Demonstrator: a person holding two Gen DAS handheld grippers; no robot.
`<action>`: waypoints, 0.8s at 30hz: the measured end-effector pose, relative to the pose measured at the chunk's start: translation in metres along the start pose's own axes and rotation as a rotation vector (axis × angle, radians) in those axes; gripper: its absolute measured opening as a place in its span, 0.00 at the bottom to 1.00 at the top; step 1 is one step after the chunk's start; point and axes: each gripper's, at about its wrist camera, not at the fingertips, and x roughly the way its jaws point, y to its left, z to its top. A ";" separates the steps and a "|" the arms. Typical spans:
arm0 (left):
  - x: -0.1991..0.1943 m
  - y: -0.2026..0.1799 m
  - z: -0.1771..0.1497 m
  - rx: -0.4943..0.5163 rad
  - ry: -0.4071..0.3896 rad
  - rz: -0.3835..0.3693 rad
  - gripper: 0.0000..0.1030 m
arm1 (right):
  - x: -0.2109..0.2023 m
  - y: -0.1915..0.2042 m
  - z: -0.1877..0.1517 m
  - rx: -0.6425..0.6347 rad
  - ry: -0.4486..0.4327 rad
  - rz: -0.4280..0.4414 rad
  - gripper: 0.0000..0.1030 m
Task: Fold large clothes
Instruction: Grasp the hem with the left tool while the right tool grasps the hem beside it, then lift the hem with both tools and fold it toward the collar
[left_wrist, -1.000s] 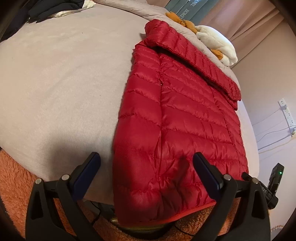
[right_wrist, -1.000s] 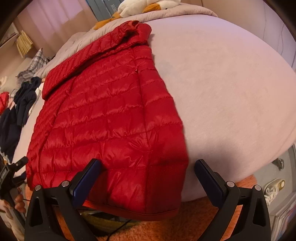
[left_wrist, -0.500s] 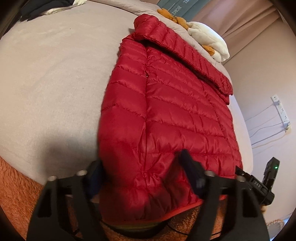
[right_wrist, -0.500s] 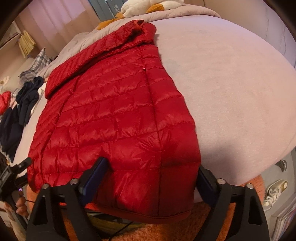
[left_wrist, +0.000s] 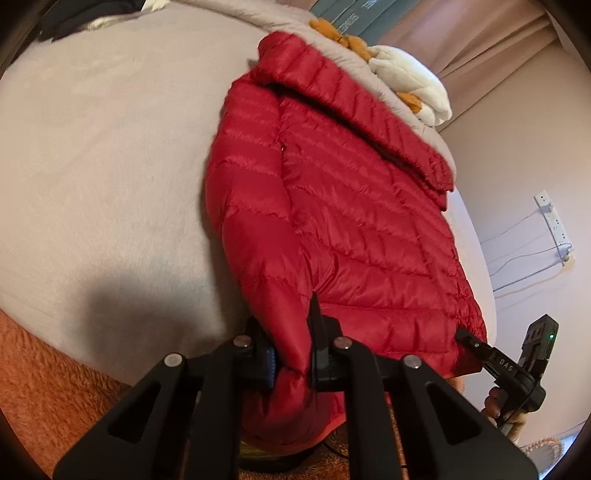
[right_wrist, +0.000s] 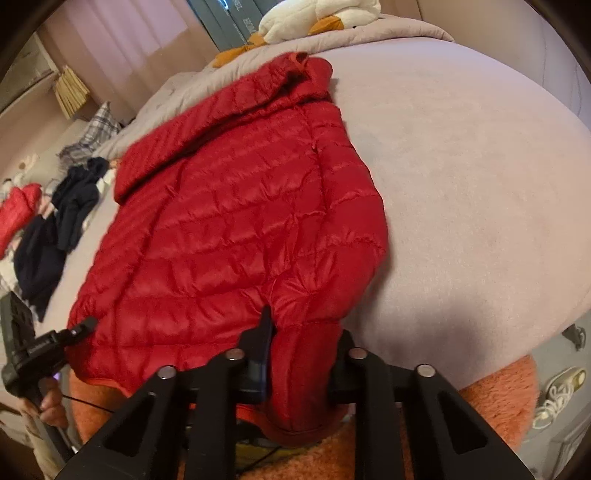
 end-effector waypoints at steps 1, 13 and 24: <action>-0.004 -0.002 0.001 0.004 -0.007 -0.006 0.10 | -0.004 0.001 0.001 -0.003 -0.010 0.009 0.17; -0.051 -0.040 0.015 0.123 -0.116 -0.017 0.09 | -0.058 0.024 0.017 -0.077 -0.160 0.081 0.16; -0.086 -0.060 0.027 0.199 -0.214 -0.008 0.09 | -0.090 0.037 0.027 -0.134 -0.257 0.122 0.16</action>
